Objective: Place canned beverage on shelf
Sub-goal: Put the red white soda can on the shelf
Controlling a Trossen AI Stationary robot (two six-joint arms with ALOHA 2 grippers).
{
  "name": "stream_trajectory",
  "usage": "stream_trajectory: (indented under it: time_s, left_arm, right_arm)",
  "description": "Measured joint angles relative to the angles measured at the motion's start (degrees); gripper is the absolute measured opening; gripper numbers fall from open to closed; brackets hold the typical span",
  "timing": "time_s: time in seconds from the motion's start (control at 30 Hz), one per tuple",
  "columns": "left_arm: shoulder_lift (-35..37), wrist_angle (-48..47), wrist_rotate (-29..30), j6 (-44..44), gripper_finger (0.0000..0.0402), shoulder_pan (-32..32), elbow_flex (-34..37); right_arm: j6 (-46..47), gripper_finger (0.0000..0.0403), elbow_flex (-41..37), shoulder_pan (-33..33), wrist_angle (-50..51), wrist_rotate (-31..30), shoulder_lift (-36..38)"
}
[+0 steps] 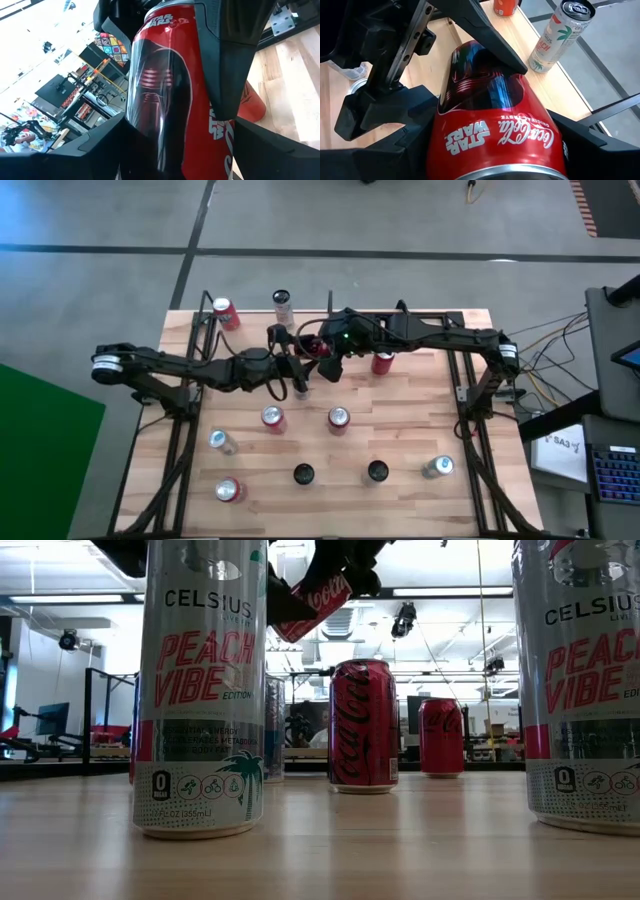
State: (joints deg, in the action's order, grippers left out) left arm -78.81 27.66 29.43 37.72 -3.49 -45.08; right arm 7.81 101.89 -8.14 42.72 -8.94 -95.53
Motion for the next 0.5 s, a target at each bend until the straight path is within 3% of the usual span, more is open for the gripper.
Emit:
stream_trajectory:
  time_s: [0.2, 0.37, 0.5]
  left_arm:
    - [0.04, 0.59, -0.07, -3.13, 0.0289, 0.0, 0.52]
    - [0.09, 2.04, 0.66, -8.28, 0.0289, 0.0, 1.35]
    - [0.21, 5.93, 0.24, -10.62, 0.0289, 0.22, 2.91]
  right_arm:
    - [0.6, 0.0292, 0.0, -0.04, 0.0, 0.78, 0.0]
    - [2.91, 0.0381, 0.15, -0.15, -0.67, 1.55, 0.17]
    - [2.86, 0.0366, 0.14, -0.13, -0.95, 1.47, 1.02]
